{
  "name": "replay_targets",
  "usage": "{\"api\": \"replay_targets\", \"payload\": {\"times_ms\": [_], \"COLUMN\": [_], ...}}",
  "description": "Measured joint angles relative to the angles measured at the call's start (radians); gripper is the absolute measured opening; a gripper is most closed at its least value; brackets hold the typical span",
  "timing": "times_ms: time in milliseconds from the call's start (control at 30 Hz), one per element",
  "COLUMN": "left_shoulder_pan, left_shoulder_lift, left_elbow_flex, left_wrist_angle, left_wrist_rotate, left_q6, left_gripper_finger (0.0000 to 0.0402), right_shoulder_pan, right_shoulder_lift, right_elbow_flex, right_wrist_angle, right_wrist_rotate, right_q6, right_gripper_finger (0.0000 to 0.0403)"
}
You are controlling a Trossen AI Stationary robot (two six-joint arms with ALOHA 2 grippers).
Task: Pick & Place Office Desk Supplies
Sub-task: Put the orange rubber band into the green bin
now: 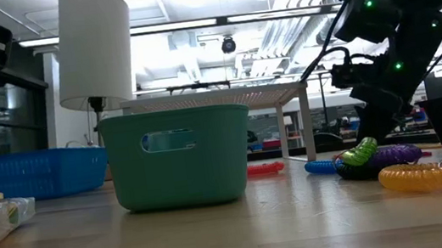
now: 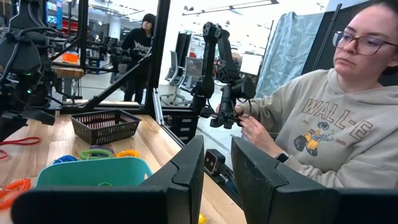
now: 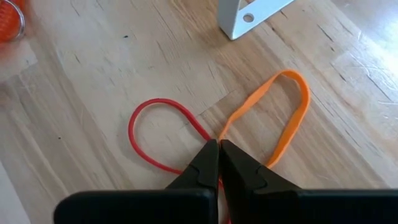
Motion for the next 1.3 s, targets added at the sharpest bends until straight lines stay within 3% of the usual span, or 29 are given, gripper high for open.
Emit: {"api": "replay_targets", "payload": {"times_ms": [1300], "left_shoulder_pan": [0.0], "left_shoulder_lift": [0.0], "left_elbow_flex": [0.0], "left_wrist_angle": [0.0], "left_wrist_rotate": [0.0], "left_q6": [0.0], "left_gripper_finger": [0.0079], "right_shoulder_pan": [0.0], "right_shoulder_lift": [-0.02], "right_elbow_flex": [0.0], "right_wrist_angle": [0.01], "right_wrist_rotate": [-0.013], "right_q6": [0.004], "right_gripper_finger": [0.0002]}}
